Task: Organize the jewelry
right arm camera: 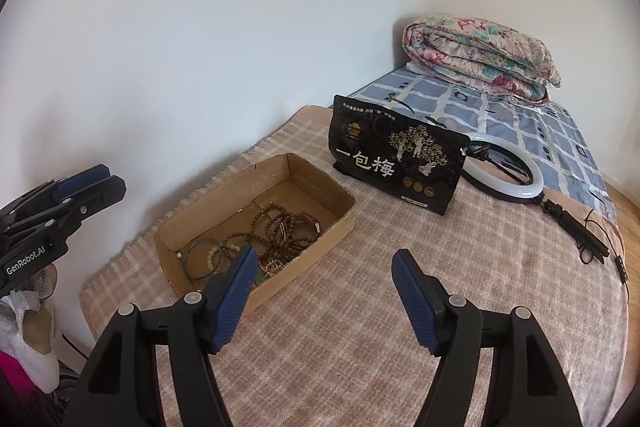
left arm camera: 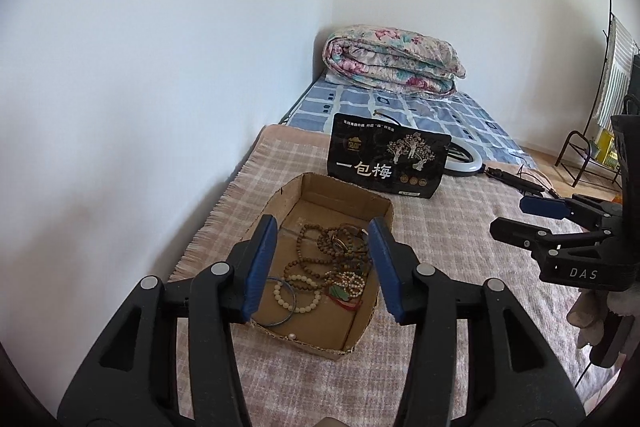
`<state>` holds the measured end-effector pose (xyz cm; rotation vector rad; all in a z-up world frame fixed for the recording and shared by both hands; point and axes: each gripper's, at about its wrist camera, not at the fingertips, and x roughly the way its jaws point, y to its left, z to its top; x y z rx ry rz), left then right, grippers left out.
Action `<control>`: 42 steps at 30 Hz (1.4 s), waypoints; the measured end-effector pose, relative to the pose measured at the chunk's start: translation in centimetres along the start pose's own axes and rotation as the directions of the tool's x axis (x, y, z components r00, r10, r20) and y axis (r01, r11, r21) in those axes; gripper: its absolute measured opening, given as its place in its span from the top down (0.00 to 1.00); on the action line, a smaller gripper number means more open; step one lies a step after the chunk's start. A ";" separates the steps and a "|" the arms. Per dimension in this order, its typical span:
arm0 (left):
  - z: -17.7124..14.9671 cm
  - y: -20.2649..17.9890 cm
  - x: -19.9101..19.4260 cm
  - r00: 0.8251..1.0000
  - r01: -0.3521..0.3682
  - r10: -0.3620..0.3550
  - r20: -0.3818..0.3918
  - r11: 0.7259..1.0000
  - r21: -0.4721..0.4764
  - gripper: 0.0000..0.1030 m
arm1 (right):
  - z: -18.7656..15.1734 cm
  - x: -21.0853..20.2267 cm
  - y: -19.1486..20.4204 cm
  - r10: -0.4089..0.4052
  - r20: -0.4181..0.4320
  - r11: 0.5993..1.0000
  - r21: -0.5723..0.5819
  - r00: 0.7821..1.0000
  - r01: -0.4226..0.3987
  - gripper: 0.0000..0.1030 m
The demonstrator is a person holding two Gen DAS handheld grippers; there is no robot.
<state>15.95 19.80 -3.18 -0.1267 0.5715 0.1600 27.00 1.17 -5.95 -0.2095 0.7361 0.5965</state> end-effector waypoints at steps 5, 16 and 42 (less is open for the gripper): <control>-0.6 -1.0 -1.5 1.000 0.002 -0.002 0.017 1.000 0.008 0.31 | -0.8 -1.8 -1.0 -0.041 0.026 0.999 0.002 0.999 0.041 0.22; -1.1 -3.6 -4.3 0.998 -0.020 0.019 0.066 1.000 0.018 0.05 | -3.2 -3.8 -3.4 -0.105 0.048 0.993 0.067 0.993 0.102 0.03; -2.7 -7.0 -3.5 0.998 -0.058 0.058 -0.004 0.996 0.068 0.00 | -6.2 -5.0 -5.2 -0.165 0.045 0.984 0.072 0.985 0.161 0.00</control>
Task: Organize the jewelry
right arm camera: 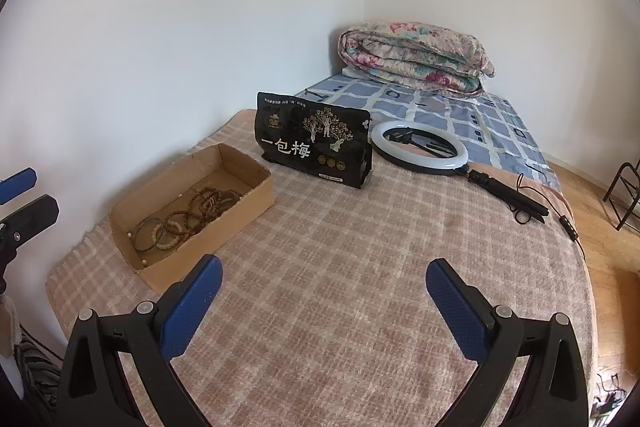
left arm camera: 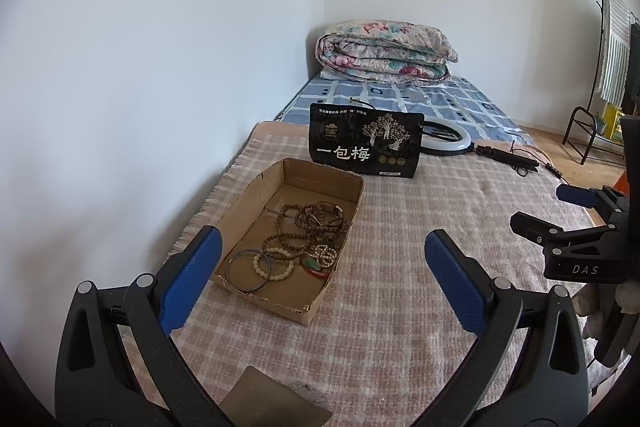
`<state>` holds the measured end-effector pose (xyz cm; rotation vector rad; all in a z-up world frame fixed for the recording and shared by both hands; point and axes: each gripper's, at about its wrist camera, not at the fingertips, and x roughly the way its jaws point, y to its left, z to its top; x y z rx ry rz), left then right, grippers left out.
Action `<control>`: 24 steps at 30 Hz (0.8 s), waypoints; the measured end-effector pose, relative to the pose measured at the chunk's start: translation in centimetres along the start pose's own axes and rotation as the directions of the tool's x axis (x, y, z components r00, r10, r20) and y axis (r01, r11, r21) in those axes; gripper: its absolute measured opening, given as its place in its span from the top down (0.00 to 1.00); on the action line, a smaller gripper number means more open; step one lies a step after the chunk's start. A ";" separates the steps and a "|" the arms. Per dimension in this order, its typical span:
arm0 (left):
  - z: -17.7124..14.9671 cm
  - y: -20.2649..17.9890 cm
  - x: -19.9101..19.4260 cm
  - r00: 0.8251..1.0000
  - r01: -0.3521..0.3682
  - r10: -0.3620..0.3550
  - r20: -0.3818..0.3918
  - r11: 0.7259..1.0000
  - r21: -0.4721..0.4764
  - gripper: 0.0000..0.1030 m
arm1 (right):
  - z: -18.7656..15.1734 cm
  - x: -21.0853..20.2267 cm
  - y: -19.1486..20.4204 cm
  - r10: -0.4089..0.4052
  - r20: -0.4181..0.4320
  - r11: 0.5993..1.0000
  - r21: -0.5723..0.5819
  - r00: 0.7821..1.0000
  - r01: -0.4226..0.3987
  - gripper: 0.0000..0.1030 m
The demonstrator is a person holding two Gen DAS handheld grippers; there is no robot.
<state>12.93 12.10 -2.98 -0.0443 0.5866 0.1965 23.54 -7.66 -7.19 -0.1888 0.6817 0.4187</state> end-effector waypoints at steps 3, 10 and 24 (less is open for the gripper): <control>0.0 0.0 0.1 1.000 0.000 0.000 0.001 1.000 0.001 0.00 | 0.0 -0.1 -0.1 -0.002 0.003 1.000 0.001 1.000 0.002 0.00; 0.1 0.0 0.1 1.000 -0.003 0.003 0.003 1.000 -0.002 0.00 | 0.0 0.0 0.0 -0.006 0.003 1.000 -0.001 1.000 0.006 0.00; 0.1 0.1 0.0 1.000 -0.003 0.003 0.006 1.000 -0.001 0.00 | 0.0 -0.1 0.1 -0.003 0.002 1.000 -0.004 1.000 0.003 0.00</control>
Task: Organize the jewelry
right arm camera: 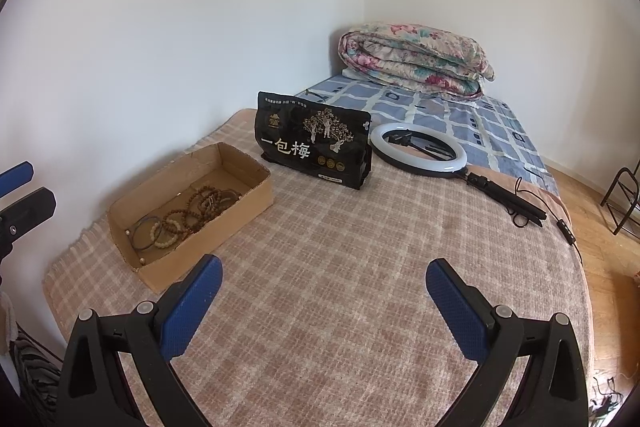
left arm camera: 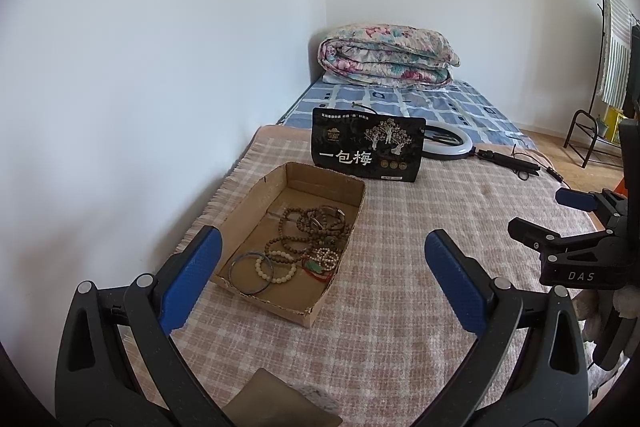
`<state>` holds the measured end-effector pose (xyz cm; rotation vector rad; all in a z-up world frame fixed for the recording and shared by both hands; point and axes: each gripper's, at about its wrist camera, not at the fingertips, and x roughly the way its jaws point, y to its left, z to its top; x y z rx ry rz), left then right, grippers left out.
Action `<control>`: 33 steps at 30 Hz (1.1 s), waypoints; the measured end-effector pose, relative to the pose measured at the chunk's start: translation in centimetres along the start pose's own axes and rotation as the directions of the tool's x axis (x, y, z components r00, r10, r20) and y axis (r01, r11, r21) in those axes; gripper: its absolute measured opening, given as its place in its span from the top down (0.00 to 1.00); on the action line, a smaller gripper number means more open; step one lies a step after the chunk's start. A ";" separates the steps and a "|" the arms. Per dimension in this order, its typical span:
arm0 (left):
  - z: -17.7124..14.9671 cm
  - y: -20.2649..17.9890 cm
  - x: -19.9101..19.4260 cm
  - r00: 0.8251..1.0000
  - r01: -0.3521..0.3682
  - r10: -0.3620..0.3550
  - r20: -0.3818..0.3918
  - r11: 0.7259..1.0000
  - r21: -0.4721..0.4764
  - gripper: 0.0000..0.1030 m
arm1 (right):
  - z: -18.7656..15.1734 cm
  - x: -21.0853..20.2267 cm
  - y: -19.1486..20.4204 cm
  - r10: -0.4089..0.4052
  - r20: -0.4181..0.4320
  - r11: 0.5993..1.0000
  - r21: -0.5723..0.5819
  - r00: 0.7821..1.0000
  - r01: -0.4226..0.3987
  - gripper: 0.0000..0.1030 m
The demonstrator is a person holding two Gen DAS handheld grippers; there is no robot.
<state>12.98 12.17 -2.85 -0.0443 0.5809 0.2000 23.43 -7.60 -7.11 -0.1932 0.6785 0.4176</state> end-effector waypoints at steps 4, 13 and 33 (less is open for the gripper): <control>0.0 0.0 0.0 1.000 0.000 0.000 0.000 1.000 0.000 0.00 | 0.0 0.0 0.0 0.000 -0.002 1.000 -0.001 1.000 0.000 0.00; 0.0 0.0 0.0 1.000 -0.001 0.001 0.001 1.000 -0.001 0.00 | 0.0 0.1 0.1 -0.001 -0.003 1.000 -0.002 1.000 0.001 0.00; 0.1 0.6 0.0 1.000 -0.003 0.003 0.000 1.000 -0.006 0.00 | 0.0 0.1 0.2 -0.001 -0.005 1.000 -0.006 1.000 0.001 0.00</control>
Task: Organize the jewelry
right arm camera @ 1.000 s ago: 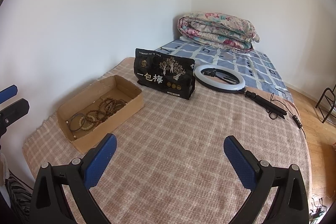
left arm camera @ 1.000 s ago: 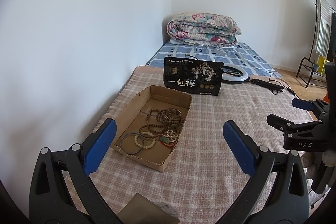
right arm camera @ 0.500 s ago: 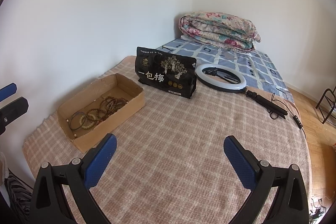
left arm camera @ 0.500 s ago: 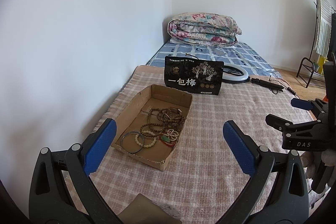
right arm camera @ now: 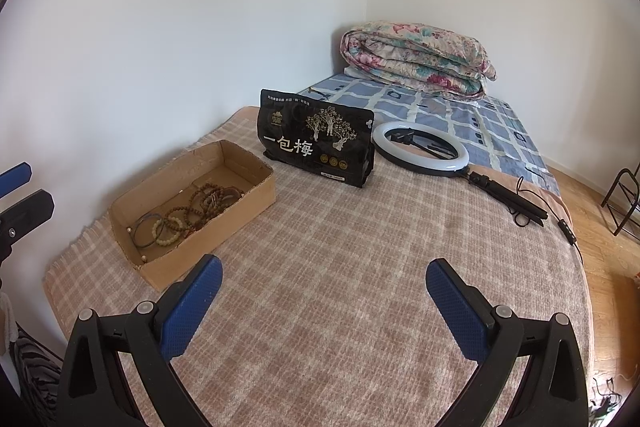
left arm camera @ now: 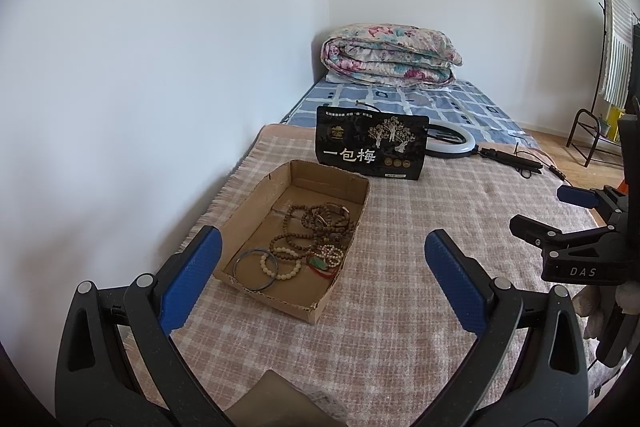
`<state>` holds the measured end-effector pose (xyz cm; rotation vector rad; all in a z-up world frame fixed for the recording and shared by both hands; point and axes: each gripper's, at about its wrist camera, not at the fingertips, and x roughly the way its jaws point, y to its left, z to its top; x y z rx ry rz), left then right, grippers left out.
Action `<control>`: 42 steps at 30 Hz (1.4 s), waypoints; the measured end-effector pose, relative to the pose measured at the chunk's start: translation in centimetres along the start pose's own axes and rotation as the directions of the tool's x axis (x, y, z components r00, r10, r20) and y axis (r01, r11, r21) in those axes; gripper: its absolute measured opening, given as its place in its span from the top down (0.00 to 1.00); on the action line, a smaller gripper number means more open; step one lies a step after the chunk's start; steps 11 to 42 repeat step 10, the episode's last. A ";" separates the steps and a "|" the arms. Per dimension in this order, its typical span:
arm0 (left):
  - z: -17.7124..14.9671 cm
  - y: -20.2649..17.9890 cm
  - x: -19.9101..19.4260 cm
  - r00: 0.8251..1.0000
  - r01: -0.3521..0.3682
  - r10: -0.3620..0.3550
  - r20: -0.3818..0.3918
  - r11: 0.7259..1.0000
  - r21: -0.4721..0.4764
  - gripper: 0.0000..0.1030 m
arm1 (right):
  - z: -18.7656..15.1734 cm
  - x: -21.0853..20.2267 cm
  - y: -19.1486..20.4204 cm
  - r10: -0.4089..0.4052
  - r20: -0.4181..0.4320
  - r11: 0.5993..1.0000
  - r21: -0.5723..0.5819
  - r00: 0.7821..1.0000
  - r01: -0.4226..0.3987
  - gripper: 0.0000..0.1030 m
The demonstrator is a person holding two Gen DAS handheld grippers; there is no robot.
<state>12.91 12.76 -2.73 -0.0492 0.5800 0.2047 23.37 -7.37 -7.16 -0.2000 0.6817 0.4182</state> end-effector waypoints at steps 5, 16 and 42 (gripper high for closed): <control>0.0 0.1 0.0 1.000 -0.001 0.001 0.002 1.000 -0.001 0.00 | -0.1 0.0 0.1 0.001 -0.001 1.000 0.000 1.000 -0.001 0.00; -0.2 0.5 -0.1 1.000 -0.011 0.011 0.010 1.000 -0.009 0.00 | -0.1 0.0 0.0 0.001 -0.002 1.000 -0.001 1.000 -0.001 0.00; -0.2 0.5 -0.1 1.000 -0.011 0.011 0.010 1.000 -0.009 0.00 | -0.1 0.0 0.0 0.001 -0.002 1.000 -0.001 1.000 -0.001 0.00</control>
